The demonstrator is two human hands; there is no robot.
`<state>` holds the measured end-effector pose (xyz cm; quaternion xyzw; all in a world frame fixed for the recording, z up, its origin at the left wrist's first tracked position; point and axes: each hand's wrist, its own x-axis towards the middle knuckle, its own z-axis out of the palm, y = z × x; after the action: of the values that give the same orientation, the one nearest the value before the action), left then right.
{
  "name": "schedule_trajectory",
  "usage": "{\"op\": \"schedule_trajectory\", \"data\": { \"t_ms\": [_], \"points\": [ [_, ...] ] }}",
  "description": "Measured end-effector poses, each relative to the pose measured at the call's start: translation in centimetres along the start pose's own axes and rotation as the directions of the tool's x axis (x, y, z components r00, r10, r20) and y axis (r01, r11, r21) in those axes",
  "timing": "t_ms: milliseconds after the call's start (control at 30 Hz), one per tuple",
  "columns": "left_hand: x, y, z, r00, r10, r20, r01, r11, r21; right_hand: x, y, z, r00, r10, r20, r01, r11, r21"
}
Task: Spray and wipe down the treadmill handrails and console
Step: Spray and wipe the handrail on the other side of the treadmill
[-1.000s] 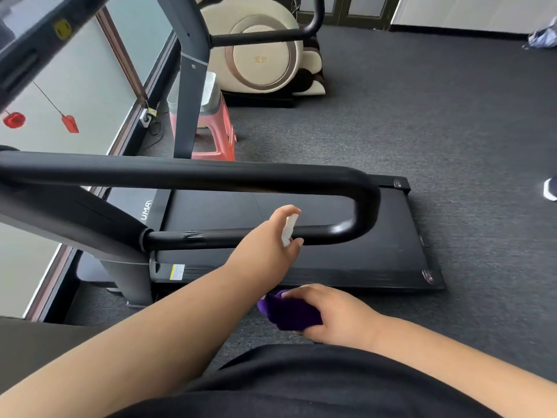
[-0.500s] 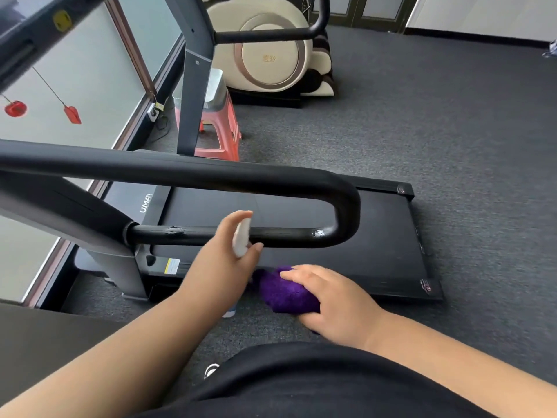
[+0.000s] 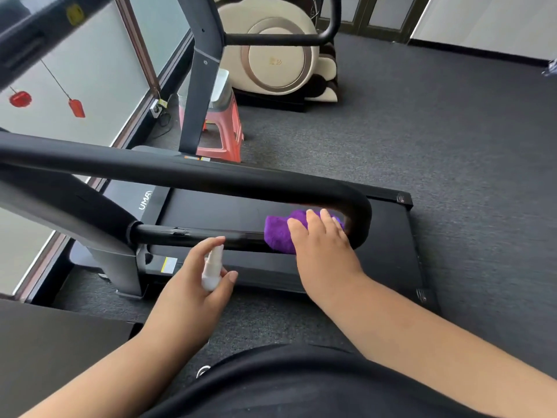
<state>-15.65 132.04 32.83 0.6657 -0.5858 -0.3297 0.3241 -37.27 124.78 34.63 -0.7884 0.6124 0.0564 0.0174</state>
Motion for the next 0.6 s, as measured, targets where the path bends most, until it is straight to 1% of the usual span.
{"op": "schedule_trajectory", "data": {
  "t_ms": [100, 200, 300, 400, 433, 467, 533, 600],
  "points": [
    [-0.4, -0.6, -0.7, 1.0, 0.002, -0.006, -0.002, 1.0, 0.008, 0.9, -1.0, 0.4, 0.996, 0.069, -0.061, -0.059, 0.987, 0.151],
    [-0.7, -1.2, -1.3, 1.0, 0.0, 0.014, 0.0, 1.0, -0.01, 1.7, -2.6, 0.6, 0.99, 0.111, -0.083, -0.082, 0.952, 0.296],
    [-0.6, -1.5, -1.6, 0.999, -0.001, 0.042, 0.002, 1.0, -0.016, 2.0, -4.6, 0.3, 0.993, 0.092, -0.08, -0.044, 0.882, 0.469],
    [-0.3, -1.6, -2.2, 0.998, -0.006, 0.059, 0.006, 1.0, 0.008, 2.1, -5.5, -0.5, 0.999, 0.043, -0.022, -0.022, 0.815, 0.579],
    [-0.1, -1.7, -2.4, 0.998, -0.005, 0.06, 0.004, 1.0, 0.016, 2.1, -5.2, -1.0, 0.998, 0.053, -0.021, -0.031, 0.81, 0.585],
    [0.1, -1.7, -2.7, 0.998, -0.004, 0.059, 0.002, 1.0, 0.019, 2.1, -4.6, -1.5, 0.996, 0.071, -0.048, -0.032, 0.829, 0.559],
    [0.5, -2.1, -3.1, 0.998, -0.002, 0.059, 0.0, 1.0, 0.022, 2.2, -2.7, -2.3, 0.985, 0.101, -0.142, -0.038, 0.921, 0.388],
    [0.6, -2.4, -3.3, 0.998, -0.009, 0.064, 0.008, 1.0, 0.019, 2.1, -1.0, -2.7, 0.98, 0.116, -0.159, -0.079, 0.972, 0.222]
  ]
}}
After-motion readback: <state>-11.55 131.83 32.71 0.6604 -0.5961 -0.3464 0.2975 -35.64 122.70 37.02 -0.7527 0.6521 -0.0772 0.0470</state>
